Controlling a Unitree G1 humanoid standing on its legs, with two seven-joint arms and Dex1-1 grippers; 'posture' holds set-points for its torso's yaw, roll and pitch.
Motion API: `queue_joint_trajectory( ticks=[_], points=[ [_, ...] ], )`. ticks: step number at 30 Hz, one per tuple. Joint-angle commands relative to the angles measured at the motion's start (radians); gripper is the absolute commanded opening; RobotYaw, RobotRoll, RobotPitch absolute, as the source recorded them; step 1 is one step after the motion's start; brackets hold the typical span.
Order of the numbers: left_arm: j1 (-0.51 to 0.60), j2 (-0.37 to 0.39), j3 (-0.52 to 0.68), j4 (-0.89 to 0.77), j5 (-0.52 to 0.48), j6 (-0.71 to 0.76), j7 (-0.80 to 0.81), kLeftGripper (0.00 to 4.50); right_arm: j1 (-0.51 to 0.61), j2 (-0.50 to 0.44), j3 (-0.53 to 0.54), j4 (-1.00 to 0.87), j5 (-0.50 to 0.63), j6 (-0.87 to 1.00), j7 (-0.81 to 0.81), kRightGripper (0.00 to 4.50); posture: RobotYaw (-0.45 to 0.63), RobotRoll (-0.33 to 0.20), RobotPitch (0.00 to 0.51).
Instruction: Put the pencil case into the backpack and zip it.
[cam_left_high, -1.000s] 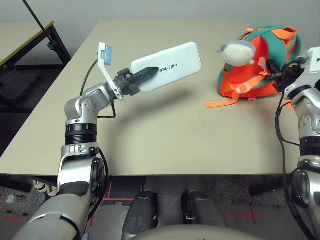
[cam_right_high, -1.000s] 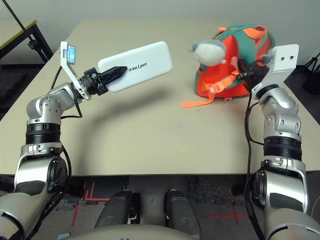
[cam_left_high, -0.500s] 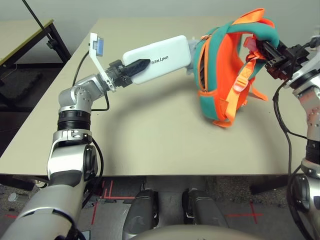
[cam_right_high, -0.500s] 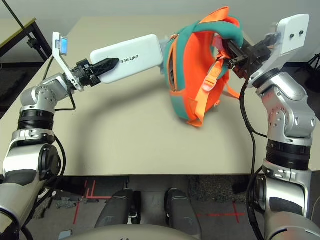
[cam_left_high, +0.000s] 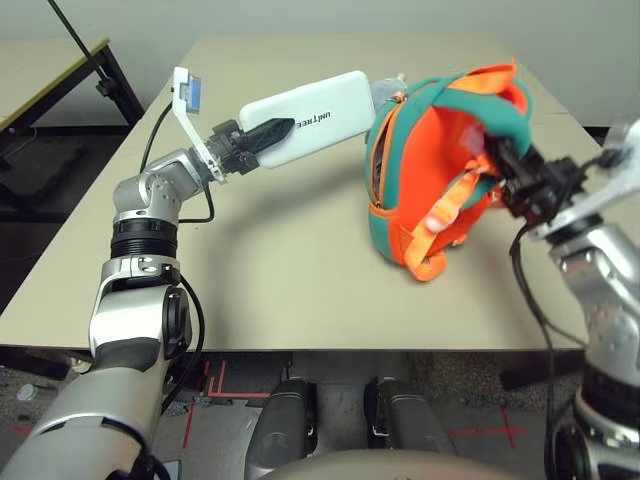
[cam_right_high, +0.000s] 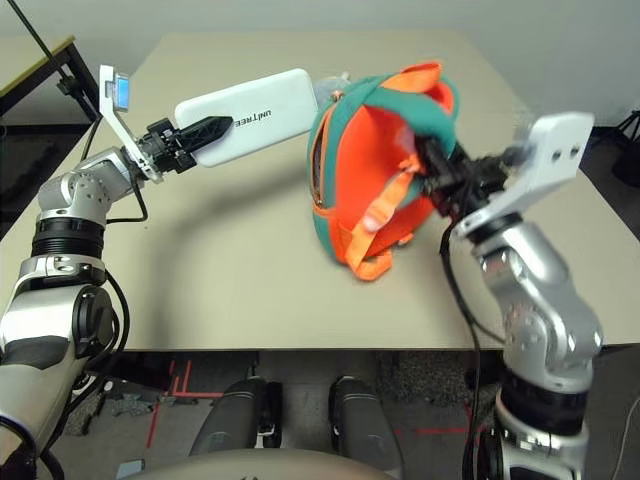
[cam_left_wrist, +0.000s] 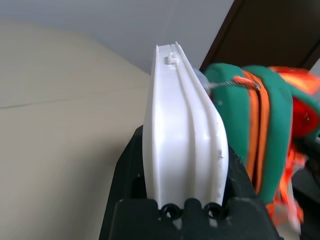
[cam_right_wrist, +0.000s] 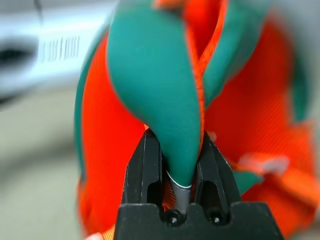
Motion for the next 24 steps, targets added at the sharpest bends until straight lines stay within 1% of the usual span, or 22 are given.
queue_joint_trajectory(
  ticks=[1,3,6,9,13,18,21,24],
  points=[
    [-0.008,0.032,0.015,-0.095,-0.040,0.056,-0.023,1.21,0.073,-0.063,0.007,-0.056,0.033,0.011,0.082,0.47,-0.03,0.000,0.086],
    [0.003,0.056,0.012,-0.133,-0.050,0.089,-0.035,1.21,0.097,-0.094,-0.005,-0.043,0.031,0.002,0.104,0.47,-0.03,0.000,0.085],
    [0.015,0.100,0.016,-0.200,-0.079,0.162,-0.051,1.21,0.094,-0.121,-0.029,-0.011,0.034,-0.011,0.128,0.46,-0.02,0.000,0.083],
    [0.020,0.118,0.020,-0.236,-0.101,0.204,-0.053,1.21,0.092,-0.133,-0.034,0.000,0.035,-0.015,0.145,0.46,-0.02,0.000,0.082],
    [0.036,0.222,0.031,-0.395,-0.206,0.393,-0.096,1.21,0.071,-0.165,-0.030,0.055,0.014,-0.029,0.181,0.46,0.02,0.000,0.076],
    [0.056,0.304,0.040,-0.498,-0.278,0.504,-0.093,1.21,0.067,-0.186,-0.034,0.097,-0.003,-0.050,0.207,0.46,0.04,0.000,0.081],
    [0.061,0.339,0.057,-0.551,-0.324,0.558,-0.077,1.21,0.070,-0.191,-0.038,0.111,-0.009,-0.059,0.215,0.46,0.05,0.000,0.077],
    [0.070,0.349,0.076,-0.604,-0.365,0.601,-0.045,1.21,0.071,-0.192,-0.040,0.127,-0.019,-0.068,0.222,0.46,0.06,0.000,0.075]
  ],
)
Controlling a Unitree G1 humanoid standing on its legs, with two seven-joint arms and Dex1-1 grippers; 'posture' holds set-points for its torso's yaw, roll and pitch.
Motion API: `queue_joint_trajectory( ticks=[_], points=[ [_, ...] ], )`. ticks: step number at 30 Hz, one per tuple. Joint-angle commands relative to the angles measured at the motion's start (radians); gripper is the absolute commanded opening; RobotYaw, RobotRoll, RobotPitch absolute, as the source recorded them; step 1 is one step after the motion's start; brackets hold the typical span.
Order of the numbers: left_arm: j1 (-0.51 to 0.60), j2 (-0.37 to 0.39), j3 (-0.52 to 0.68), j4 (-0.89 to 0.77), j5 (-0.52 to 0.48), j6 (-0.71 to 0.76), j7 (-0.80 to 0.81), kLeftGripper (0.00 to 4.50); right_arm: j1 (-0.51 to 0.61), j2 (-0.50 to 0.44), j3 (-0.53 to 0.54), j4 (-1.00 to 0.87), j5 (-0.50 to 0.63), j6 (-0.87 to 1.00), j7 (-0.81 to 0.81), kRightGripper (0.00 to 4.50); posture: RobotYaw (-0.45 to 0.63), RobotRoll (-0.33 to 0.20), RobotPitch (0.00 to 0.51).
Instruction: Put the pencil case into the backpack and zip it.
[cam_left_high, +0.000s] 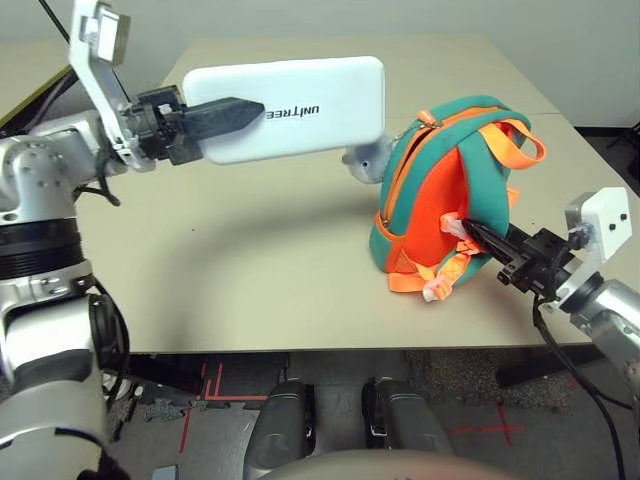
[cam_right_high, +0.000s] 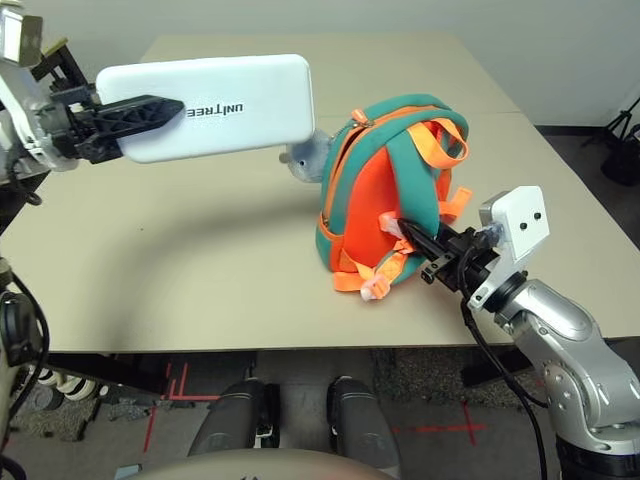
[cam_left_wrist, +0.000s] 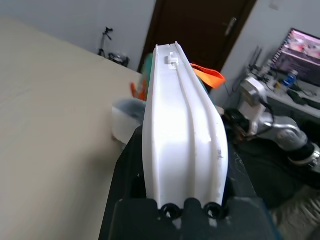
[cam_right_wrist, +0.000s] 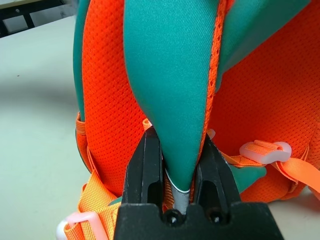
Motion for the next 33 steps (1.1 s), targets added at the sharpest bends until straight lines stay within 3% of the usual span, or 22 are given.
queue_joint_trajectory(
  ticks=[1,15,21,29,33],
  points=[
    [0.017,0.019,0.035,-0.083,-0.069,0.053,0.025,1.21,0.003,-0.010,-0.007,0.031,-0.013,-0.014,0.017,0.46,0.06,0.000,0.075],
    [0.063,-0.073,-0.056,-0.121,-0.024,-0.055,0.105,1.21,-0.043,0.012,0.013,0.062,-0.029,-0.027,0.018,0.46,0.06,0.000,0.070],
    [0.058,-0.144,-0.240,-0.073,0.120,-0.185,0.082,1.21,-0.035,0.027,0.006,0.049,-0.022,-0.026,0.012,0.46,0.05,0.000,0.075],
    [0.017,-0.192,-0.319,-0.051,0.225,-0.253,0.113,1.21,-0.002,0.043,-0.006,0.021,-0.021,-0.031,-0.006,0.46,0.03,0.000,0.079],
    [0.013,-0.308,-0.352,-0.065,0.269,-0.291,0.191,1.21,0.003,0.052,0.001,0.020,-0.026,-0.038,-0.015,0.46,0.03,0.000,0.078]
  ],
)
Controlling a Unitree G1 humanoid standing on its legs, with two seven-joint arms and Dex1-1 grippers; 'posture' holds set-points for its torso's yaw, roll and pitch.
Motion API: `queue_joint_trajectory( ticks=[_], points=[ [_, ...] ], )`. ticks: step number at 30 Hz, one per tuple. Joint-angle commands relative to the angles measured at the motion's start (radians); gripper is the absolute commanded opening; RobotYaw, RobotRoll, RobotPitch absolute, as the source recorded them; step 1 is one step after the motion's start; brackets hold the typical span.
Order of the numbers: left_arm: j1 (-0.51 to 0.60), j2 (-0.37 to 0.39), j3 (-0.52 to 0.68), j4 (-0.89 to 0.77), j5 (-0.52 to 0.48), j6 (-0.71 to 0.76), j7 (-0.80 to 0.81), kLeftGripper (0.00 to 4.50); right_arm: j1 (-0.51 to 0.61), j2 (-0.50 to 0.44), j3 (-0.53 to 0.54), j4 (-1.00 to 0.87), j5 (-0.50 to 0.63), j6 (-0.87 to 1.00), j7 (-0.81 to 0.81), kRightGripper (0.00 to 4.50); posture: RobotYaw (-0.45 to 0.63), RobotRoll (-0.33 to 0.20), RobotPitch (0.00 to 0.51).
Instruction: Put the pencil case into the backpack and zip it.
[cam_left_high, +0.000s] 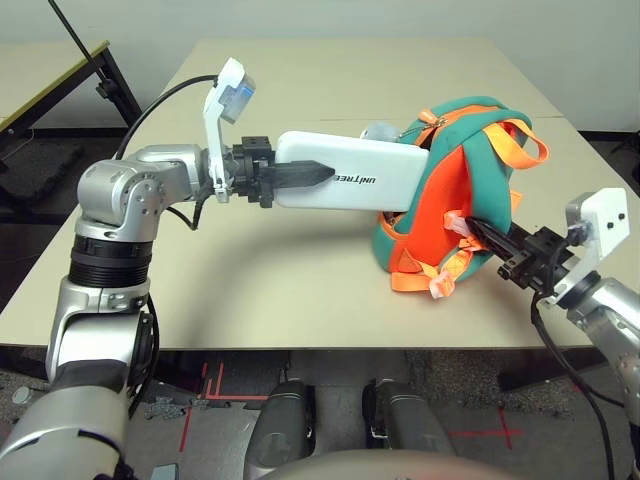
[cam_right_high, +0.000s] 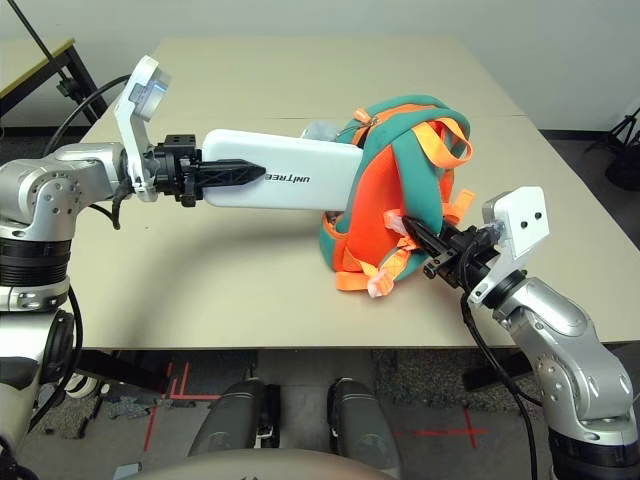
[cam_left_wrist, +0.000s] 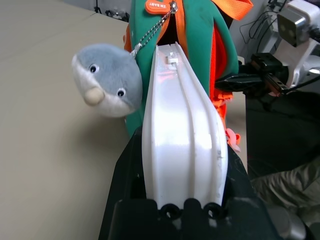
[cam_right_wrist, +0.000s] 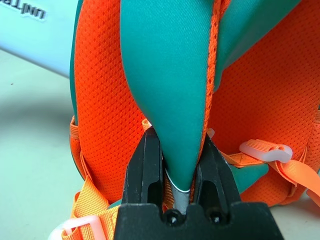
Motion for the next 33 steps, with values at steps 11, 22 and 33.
queue_joint_trajectory(
  ticks=[11,22,33],
  points=[
    [-0.018,-0.275,-0.214,0.110,0.283,-0.289,0.141,1.21,0.014,0.018,0.010,-0.010,-0.019,-0.027,-0.011,0.46,0.01,0.000,0.073],
    [-0.062,-0.420,-0.235,0.339,0.442,-0.520,0.196,1.21,0.045,0.010,0.009,-0.025,-0.028,-0.033,-0.010,0.46,-0.03,0.000,0.072],
    [-0.025,-0.409,-0.136,0.220,0.371,-0.430,0.191,3.04,0.014,-0.013,0.020,0.013,-0.032,-0.035,0.013,0.46,0.00,0.000,0.068]
  ],
)
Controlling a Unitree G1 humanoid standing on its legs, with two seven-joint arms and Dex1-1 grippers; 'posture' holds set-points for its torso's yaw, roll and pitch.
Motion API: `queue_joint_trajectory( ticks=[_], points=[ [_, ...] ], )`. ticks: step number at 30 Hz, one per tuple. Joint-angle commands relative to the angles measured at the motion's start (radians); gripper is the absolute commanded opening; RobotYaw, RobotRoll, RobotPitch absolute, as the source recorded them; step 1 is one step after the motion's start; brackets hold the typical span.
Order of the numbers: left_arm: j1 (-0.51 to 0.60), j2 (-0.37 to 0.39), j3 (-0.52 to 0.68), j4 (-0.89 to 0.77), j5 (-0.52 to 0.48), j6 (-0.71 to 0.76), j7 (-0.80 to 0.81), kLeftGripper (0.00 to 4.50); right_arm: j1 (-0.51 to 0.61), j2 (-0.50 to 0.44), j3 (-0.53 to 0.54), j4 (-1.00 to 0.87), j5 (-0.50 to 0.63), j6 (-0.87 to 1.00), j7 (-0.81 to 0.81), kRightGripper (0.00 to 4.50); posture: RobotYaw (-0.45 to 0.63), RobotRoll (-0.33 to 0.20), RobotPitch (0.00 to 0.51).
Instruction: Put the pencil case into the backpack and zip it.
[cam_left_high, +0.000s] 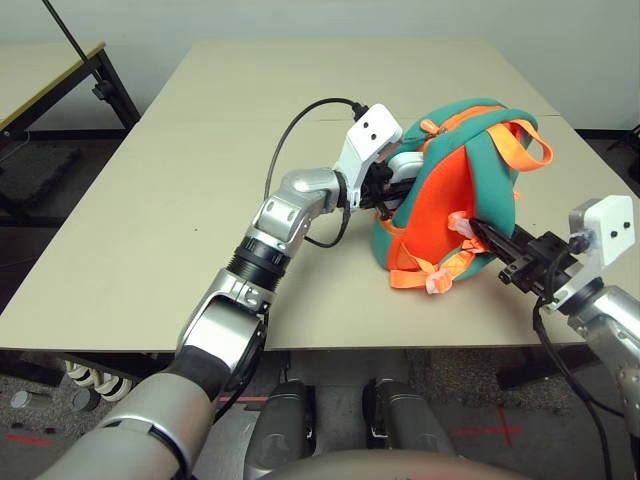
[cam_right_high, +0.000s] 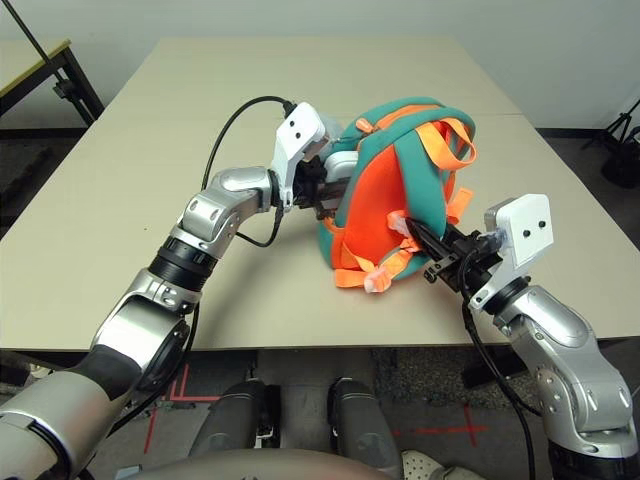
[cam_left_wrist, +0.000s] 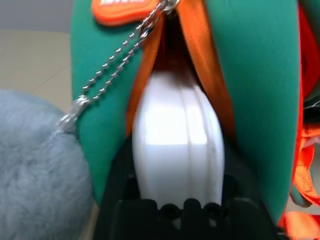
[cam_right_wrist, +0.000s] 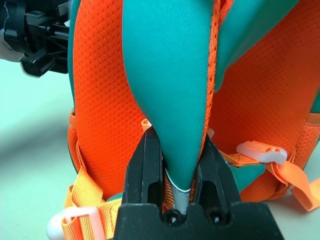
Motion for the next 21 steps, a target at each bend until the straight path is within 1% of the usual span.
queue_joint_trajectory(
  ticks=[1,2,4,5,11,16,18,21],
  points=[
    [0.020,0.036,0.077,-0.124,-0.074,0.110,0.000,3.34,-0.003,-0.011,0.014,0.025,-0.007,0.004,0.019,0.46,0.01,0.000,0.068],
    [0.023,0.038,0.100,-0.158,-0.108,0.156,0.005,3.79,-0.006,-0.012,0.015,0.028,-0.007,0.004,0.023,0.46,0.01,0.000,0.068],
    [0.031,0.061,0.126,-0.225,-0.149,0.223,0.001,4.47,-0.014,-0.014,0.019,0.037,-0.008,0.004,0.029,0.46,0.02,0.000,0.069],
    [0.035,0.079,0.136,-0.257,-0.163,0.250,-0.003,4.50,-0.020,-0.016,0.021,0.043,-0.010,0.004,0.033,0.46,0.03,0.000,0.069],
    [0.066,0.172,0.183,-0.358,-0.212,0.332,0.004,4.50,-0.048,-0.019,0.030,0.072,-0.017,0.002,0.054,0.46,0.04,0.000,0.072],
    [0.109,0.220,0.199,-0.446,-0.263,0.409,0.006,4.50,-0.058,-0.019,0.033,0.083,-0.020,0.002,0.062,0.46,0.05,0.000,0.077],
    [0.123,0.225,0.204,-0.467,-0.280,0.432,0.015,4.50,-0.060,-0.020,0.034,0.086,-0.022,0.002,0.065,0.46,0.05,0.000,0.077],
    [0.155,0.224,0.200,-0.509,-0.308,0.475,0.032,3.90,-0.061,-0.020,0.034,0.086,-0.023,0.002,0.066,0.46,0.05,0.000,0.080]
  ],
)
